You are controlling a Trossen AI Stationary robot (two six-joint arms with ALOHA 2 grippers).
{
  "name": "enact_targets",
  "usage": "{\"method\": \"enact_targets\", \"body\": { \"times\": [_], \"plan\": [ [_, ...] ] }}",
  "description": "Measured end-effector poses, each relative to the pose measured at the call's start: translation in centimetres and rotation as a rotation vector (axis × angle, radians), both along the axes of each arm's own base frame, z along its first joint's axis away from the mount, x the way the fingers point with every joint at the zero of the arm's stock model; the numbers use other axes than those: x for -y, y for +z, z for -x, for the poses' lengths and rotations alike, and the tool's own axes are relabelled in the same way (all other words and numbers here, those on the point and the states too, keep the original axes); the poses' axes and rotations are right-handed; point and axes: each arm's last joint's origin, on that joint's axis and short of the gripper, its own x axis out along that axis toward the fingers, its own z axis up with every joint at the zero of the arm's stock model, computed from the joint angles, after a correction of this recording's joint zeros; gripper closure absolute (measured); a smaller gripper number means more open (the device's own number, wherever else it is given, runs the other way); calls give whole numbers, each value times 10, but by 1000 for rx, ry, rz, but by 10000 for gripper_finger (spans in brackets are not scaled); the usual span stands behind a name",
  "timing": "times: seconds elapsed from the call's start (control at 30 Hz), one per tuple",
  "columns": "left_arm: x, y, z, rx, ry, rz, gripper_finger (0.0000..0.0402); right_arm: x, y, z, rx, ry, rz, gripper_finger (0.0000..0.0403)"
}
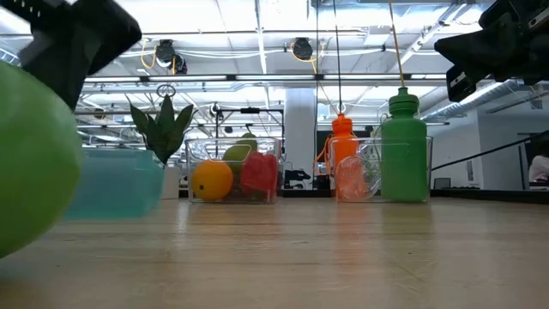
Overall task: Pick & Place Food Item
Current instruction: Put the green apple into the left transparent bin
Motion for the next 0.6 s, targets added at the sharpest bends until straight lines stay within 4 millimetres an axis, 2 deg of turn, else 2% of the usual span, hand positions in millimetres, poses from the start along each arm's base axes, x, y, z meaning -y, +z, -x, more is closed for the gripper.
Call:
{"method": "enact_targets", "body": {
  "times": [0.3, 0.6],
  "plan": [
    [3, -25, -6, -51, -38, -51, 2, 0, 0, 0, -2, 0, 0, 403],
    [3, -40, -12, -56, -37, -72, 2, 0, -1, 0, -7, 0, 1, 403]
  ]
}}
